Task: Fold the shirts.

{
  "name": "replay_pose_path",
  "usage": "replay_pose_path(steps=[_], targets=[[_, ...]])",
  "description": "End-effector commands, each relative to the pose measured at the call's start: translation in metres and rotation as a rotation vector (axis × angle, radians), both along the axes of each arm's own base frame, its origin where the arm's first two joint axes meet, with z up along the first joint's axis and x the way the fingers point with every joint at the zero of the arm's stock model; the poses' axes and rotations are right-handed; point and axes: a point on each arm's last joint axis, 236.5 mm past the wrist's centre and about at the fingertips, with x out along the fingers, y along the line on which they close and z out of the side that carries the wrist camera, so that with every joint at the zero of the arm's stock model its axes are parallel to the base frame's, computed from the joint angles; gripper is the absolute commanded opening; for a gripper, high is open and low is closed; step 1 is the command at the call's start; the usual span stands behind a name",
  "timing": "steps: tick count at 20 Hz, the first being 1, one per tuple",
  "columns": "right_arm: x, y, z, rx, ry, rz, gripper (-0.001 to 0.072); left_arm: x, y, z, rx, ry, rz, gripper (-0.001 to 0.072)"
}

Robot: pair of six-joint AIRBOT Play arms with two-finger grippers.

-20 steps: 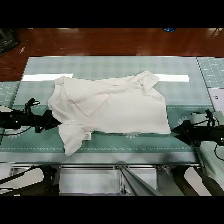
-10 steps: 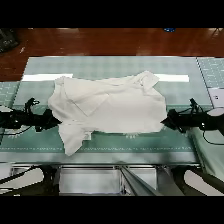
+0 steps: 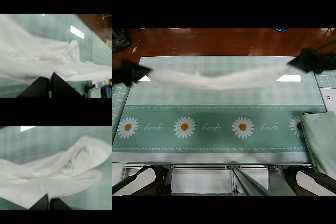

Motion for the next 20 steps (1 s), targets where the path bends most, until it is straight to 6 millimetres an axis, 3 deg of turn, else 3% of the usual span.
replay_pose_path(steps=[1,3,4,6,7,11,13,17,20], targets=[[-0.015,-0.012,0.147,-0.147,-0.335,-0.036,0.0023,-0.01,-0.007,0.18,0.113,-0.44,0.037,0.0019],[-0.04,-0.023,0.216,-0.191,-0.516,-0.1,0.0023,-0.032,-0.006,0.257,0.204,-0.63,0.097,0.0019],[-0.057,-0.025,0.241,-0.198,-0.58,-0.121,0.0023,-0.049,-0.009,0.29,0.238,-0.706,0.116,0.0019],[-0.098,-0.03,0.274,-0.236,-0.671,-0.164,0.0023,-0.084,-0.016,0.33,0.337,-0.811,0.145,0.0019],[-0.12,-0.032,0.282,-0.271,-0.693,-0.18,0.0023,-0.101,-0.019,0.34,0.395,-0.843,0.167,0.0019],[-0.193,-0.027,0.309,-0.368,-0.797,-0.236,0.0023,-0.149,0.002,0.344,0.691,-0.828,0.344,0.0019],[-0.219,-0.028,0.31,-0.404,-0.802,-0.265,0.0023,-0.169,-0.003,0.339,0.733,-0.799,0.359,0.0019],[-0.249,-0.041,0.278,-0.488,-0.671,-0.307,0.0023,-0.21,-0.025,0.328,0.802,-0.793,0.296,0.0019],[-0.251,-0.046,0.255,-0.485,-0.603,-0.316,0.0023,-0.222,-0.008,0.315,0.839,-0.721,0.337,0.0019]])
